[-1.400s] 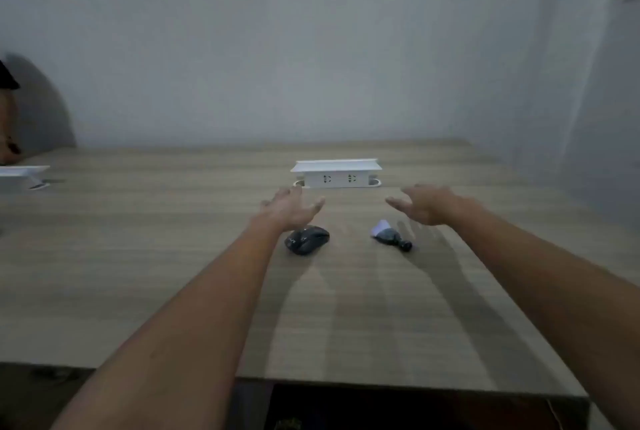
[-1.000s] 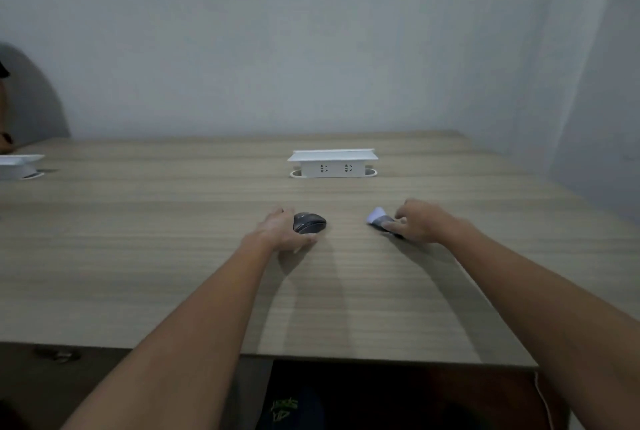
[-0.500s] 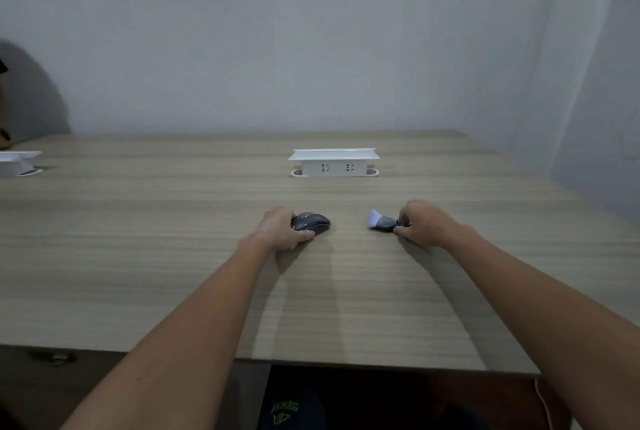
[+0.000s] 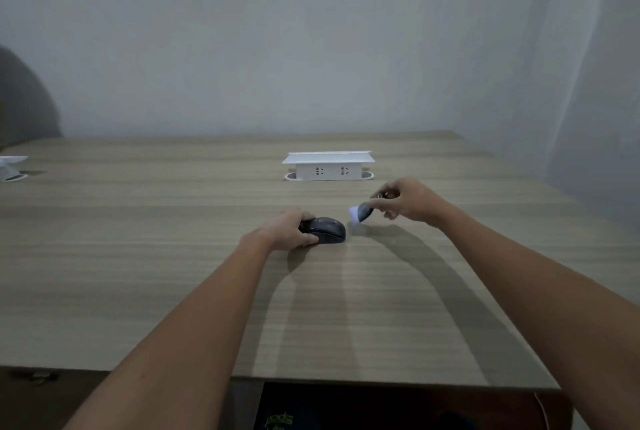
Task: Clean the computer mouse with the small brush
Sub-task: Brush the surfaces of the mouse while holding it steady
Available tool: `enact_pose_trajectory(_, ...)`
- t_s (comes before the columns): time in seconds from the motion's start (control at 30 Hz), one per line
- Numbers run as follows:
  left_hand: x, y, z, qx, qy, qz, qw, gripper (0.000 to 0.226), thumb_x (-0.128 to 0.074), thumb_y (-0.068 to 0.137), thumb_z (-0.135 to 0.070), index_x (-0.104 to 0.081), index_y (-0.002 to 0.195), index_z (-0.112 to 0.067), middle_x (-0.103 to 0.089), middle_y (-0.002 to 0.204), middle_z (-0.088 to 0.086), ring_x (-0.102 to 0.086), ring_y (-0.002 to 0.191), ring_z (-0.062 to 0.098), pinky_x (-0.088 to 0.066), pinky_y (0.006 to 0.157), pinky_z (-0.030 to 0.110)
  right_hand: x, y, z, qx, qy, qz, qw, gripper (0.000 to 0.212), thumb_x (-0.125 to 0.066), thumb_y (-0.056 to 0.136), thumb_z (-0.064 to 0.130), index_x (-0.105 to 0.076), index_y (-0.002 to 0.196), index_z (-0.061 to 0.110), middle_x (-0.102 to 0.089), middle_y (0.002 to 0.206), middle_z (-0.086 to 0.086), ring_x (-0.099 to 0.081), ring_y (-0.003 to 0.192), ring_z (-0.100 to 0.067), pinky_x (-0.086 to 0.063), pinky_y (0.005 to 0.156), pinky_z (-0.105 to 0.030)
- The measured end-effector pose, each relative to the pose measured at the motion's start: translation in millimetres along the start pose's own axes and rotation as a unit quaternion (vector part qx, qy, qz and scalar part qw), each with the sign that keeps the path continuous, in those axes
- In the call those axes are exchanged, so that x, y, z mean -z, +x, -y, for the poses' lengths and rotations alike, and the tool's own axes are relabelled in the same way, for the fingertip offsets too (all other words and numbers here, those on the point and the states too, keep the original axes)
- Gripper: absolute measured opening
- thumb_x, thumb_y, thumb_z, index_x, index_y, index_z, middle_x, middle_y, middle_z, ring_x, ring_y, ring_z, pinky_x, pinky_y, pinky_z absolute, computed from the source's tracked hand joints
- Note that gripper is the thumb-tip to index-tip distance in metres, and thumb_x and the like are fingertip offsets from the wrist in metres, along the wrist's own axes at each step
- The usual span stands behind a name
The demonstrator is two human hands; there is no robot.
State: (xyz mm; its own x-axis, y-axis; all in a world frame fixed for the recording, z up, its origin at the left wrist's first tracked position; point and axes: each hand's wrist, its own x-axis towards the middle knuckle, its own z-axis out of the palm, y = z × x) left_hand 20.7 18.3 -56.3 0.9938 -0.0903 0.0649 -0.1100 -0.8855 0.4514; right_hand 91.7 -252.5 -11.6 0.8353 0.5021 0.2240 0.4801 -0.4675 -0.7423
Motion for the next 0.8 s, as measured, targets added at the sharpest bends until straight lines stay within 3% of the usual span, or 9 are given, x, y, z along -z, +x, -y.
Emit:
enact_pose_trajectory(0.23, 1.4, 4.9, 4.6, -0.016, -0.015, 0.014, 1.000, 0.023, -0.068, 0.077, -0.033, -0.068, 0.097, -0.020, -0.068, 0.092, 0.004, -0.063, 0.093, 0.026, -0.050, 0.089, 0.045, -15.9, 17.0, 11.3, 0.003, 0.077, 0.013, 0.997, 0.025, -0.061, 0.099, 0.018, -0.071, 0.106, -0.004, -0.058, 0.072, -0.003, -0.054, 0.062, -0.012, -0.049, 0.056, -0.015)
enact_pose_trajectory(0.33, 1.7, 5.3, 5.4, -0.008, -0.025, 0.019, 0.999, 0.027, -0.070, 0.080, -0.030, -0.069, 0.105, -0.020, -0.070, 0.100, 0.006, -0.064, 0.098, 0.026, -0.050, 0.092, 0.044, -22.0, 24.0, 9.6, 0.006, 0.009, 0.036, 0.999, 0.022, -0.063, 0.097, 0.019, -0.073, 0.098, -0.001, -0.060, 0.069, -0.001, -0.055, 0.061, -0.011, -0.051, 0.057, -0.020)
enact_pose_trajectory(0.43, 1.8, 6.0, 5.2, -0.010, -0.032, 0.019, 0.999, 0.027, -0.071, 0.081, -0.027, -0.069, 0.107, -0.018, -0.070, 0.100, 0.006, -0.064, 0.099, 0.027, -0.050, 0.093, 0.044, -20.0, 32.2, 7.5, 0.011, -0.125, 0.036, 0.991, 0.016, -0.066, 0.092, 0.020, -0.075, 0.084, 0.009, -0.062, 0.069, -0.002, -0.055, 0.060, -0.013, -0.054, 0.067, -0.038)
enact_pose_trajectory(0.47, 1.9, 6.1, 5.1, -0.009, -0.032, 0.019, 0.999, 0.026, -0.072, 0.081, -0.026, -0.069, 0.106, -0.017, -0.070, 0.099, 0.006, -0.064, 0.099, 0.027, -0.050, 0.093, 0.045, -19.0, 33.7, 9.5, 0.011, -0.134, 0.025, 0.991, 0.016, -0.066, 0.091, 0.019, -0.075, 0.082, 0.010, -0.063, 0.069, -0.003, -0.055, 0.060, -0.014, -0.054, 0.068, -0.039)
enact_pose_trajectory(0.6, 1.5, 6.2, 6.0, -0.002, -0.042, 0.019, 0.999, 0.031, -0.072, 0.077, -0.032, -0.069, 0.105, -0.019, -0.072, 0.099, 0.004, -0.065, 0.099, 0.026, -0.050, 0.095, 0.048, -22.3, 33.6, 20.8, 0.027, -0.001, 0.003, 1.000, 0.022, -0.065, 0.094, 0.017, -0.074, 0.091, -0.002, -0.060, 0.069, -0.005, -0.054, 0.060, -0.014, -0.050, 0.059, -0.025)
enact_pose_trajectory(0.7, 1.2, 7.1, 7.4, 0.000, -0.042, 0.023, 0.999, 0.039, -0.071, 0.073, -0.038, -0.069, 0.108, -0.021, -0.072, 0.100, 0.001, -0.065, 0.100, 0.024, -0.050, 0.096, 0.048, -25.6, 36.0, 18.7, 0.025, -0.086, 0.036, 0.995, 0.019, -0.067, 0.092, 0.018, -0.076, 0.091, 0.001, -0.062, 0.069, -0.004, -0.054, 0.057, -0.013, -0.047, 0.057, -0.025)
enact_pose_trajectory(0.8, 1.0, 8.6, 7.9, 0.000, -0.041, 0.023, 0.999, 0.040, -0.072, 0.072, -0.039, -0.070, 0.107, -0.020, -0.072, 0.098, 0.001, -0.065, 0.098, 0.025, -0.051, 0.095, 0.046, -23.3, 37.5, 17.1, 0.028, -0.117, 0.002, 0.993, 0.017, -0.067, 0.090, 0.016, -0.078, 0.088, 0.002, -0.065, 0.070, -0.005, -0.054, 0.063, -0.018, -0.045, 0.060, -0.027)
